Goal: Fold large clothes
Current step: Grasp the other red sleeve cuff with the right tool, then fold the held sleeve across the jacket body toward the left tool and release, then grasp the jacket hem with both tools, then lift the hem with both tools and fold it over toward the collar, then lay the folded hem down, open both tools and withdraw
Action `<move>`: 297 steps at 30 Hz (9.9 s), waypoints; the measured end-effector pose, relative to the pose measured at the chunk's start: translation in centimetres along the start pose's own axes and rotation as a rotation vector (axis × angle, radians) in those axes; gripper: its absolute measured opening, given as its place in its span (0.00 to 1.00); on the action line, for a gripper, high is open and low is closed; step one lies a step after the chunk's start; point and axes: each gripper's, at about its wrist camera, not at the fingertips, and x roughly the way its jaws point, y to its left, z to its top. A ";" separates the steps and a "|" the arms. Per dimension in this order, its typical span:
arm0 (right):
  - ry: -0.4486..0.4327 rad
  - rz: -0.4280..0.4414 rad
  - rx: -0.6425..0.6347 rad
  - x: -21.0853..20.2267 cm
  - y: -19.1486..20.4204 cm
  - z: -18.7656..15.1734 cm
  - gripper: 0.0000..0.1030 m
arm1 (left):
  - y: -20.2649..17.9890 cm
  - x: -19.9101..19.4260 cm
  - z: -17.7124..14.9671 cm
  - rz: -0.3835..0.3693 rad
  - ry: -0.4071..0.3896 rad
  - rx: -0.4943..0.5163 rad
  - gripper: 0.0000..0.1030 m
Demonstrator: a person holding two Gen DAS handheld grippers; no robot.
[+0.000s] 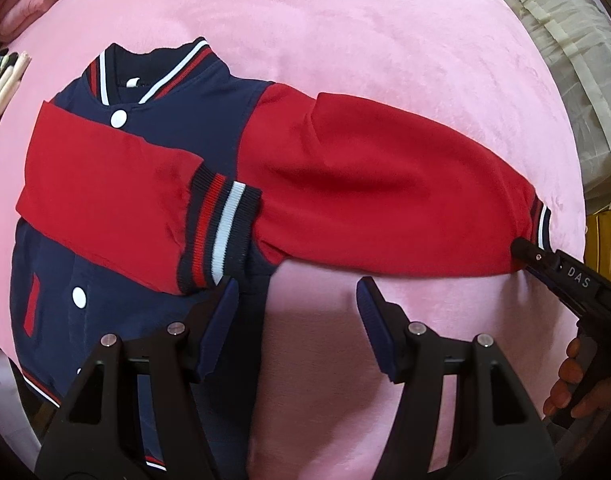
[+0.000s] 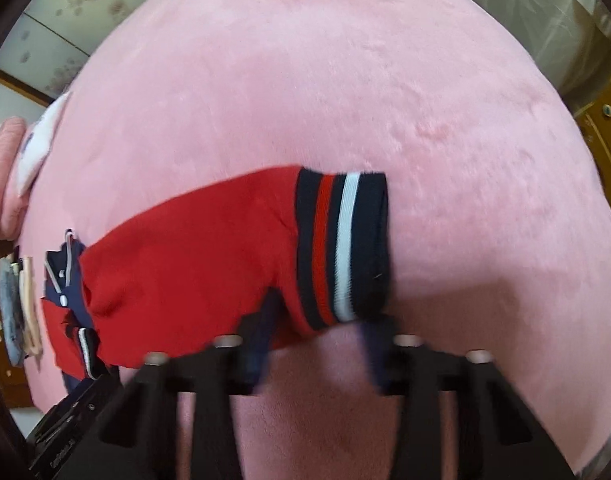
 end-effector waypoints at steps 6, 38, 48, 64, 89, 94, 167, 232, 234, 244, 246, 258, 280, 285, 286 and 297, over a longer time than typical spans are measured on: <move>-0.038 0.038 -0.044 -2.2 -0.6 0.8 0.14 | -0.3 -0.6 -0.1 -0.009 -0.019 -0.008 0.57; -0.235 -0.006 -0.379 -11.2 36.8 -11.5 0.13 | 27.8 -7.0 3.2 -0.019 -0.174 -0.021 0.57; -0.143 0.035 -0.411 -4.9 48.4 -16.2 0.17 | 37.1 -6.1 4.3 -0.007 -0.148 -0.058 0.57; -0.079 0.030 -0.286 0.7 40.5 -21.8 0.61 | 32.9 -1.7 4.3 -0.275 -0.093 -0.017 0.57; 0.106 0.112 -0.053 5.6 30.1 -17.8 0.20 | 28.1 -0.4 6.1 -0.125 -0.159 -0.094 0.12; 0.118 0.079 -0.084 4.8 31.3 -17.5 0.20 | 29.9 1.5 4.8 -0.075 -0.025 -0.092 0.27; -0.079 -0.005 -0.401 -2.8 19.4 -40.5 0.76 | 42.3 -1.6 -22.6 -0.338 -0.071 -0.080 0.65; -0.341 0.302 0.238 -5.5 33.0 -9.2 0.39 | 34.0 -5.7 12.0 -0.452 -0.248 -0.054 0.73; -0.252 0.286 0.152 -3.5 35.0 -10.2 0.28 | 33.2 -5.0 12.1 -0.463 -0.214 -0.055 0.62; -0.025 0.317 -0.195 5.8 44.3 -10.6 0.13 | 28.1 -0.2 9.1 -0.254 0.012 0.086 0.09; -0.008 0.317 -0.246 8.4 44.4 -9.8 0.10 | 27.8 0.1 9.7 -0.245 0.004 0.061 0.05; -0.201 0.115 -0.187 9.2 36.5 -4.5 0.00 | 29.7 1.8 11.2 -0.151 -0.117 -0.111 0.03; 0.046 0.264 -0.303 12.3 41.0 -10.0 0.00 | 31.0 0.0 1.5 -0.228 0.005 -0.221 0.03; -0.005 0.303 -0.155 12.1 35.8 -8.5 0.00 | 34.1 -0.3 0.6 -0.181 -0.001 -0.250 0.03; -0.038 0.221 -0.145 11.6 34.7 -8.6 0.00 | 34.6 -0.4 0.4 -0.185 -0.001 -0.261 0.03; -0.087 -0.095 0.000 9.2 29.0 -8.9 0.03 | 33.7 -1.9 -0.4 -0.034 -0.015 -0.204 0.03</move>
